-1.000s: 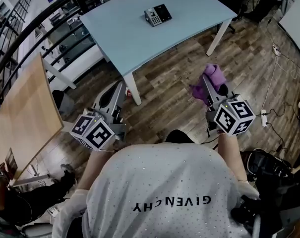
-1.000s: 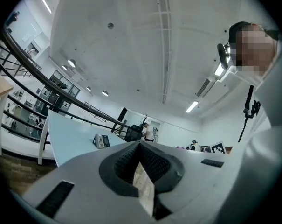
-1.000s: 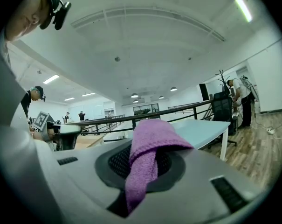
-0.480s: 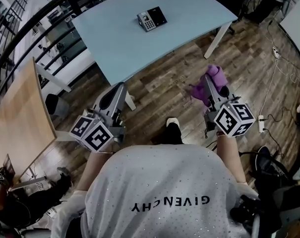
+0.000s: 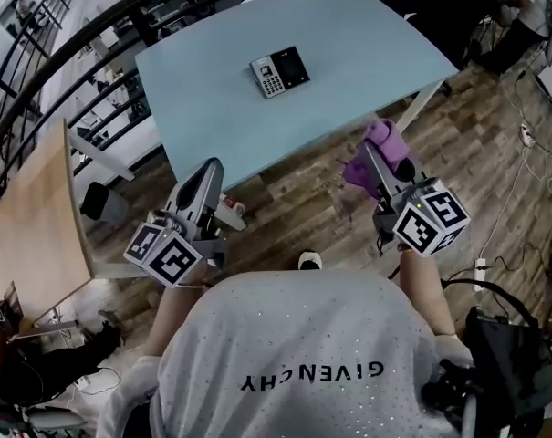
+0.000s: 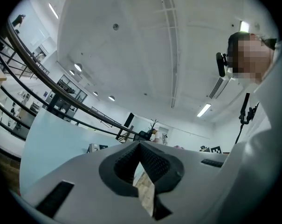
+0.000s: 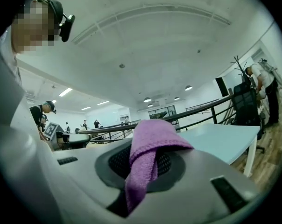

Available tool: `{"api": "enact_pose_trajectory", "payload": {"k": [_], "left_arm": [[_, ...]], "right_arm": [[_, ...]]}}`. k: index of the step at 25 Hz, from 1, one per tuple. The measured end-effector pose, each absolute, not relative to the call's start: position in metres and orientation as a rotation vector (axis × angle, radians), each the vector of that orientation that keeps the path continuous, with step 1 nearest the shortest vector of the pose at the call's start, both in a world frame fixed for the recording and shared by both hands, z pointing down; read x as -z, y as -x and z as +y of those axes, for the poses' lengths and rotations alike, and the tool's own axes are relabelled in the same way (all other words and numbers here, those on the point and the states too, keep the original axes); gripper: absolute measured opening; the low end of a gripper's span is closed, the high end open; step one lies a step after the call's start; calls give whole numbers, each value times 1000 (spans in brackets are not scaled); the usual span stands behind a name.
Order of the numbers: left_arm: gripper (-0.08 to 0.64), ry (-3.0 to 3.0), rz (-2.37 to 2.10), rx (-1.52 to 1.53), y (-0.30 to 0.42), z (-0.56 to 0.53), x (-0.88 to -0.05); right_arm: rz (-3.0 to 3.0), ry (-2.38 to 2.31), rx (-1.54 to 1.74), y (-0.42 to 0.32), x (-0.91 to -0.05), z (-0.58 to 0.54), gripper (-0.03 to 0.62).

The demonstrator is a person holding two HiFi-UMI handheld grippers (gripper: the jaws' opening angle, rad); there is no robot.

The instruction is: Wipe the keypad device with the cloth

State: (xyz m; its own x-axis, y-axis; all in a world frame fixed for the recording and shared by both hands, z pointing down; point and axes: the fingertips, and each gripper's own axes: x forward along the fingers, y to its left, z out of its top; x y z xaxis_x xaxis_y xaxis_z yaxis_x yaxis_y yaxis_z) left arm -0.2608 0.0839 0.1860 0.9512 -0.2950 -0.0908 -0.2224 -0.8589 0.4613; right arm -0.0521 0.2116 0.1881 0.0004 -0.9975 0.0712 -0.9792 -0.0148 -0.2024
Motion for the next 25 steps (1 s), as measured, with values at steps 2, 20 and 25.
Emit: {"api": "enact_pose_trajectory", "payload": {"k": [2, 20, 25], "left_arm": [[2, -2656, -413, 217, 244, 77, -184], [2, -2539, -591, 93, 152, 33, -238], [0, -2490, -572, 89, 124, 12, -260]], "right_arm": [[2186, 2104, 286, 36, -184, 199, 44], [2336, 1907, 584, -37, -249, 120, 43], [2396, 1818, 607, -44, -263, 84, 43]]}}
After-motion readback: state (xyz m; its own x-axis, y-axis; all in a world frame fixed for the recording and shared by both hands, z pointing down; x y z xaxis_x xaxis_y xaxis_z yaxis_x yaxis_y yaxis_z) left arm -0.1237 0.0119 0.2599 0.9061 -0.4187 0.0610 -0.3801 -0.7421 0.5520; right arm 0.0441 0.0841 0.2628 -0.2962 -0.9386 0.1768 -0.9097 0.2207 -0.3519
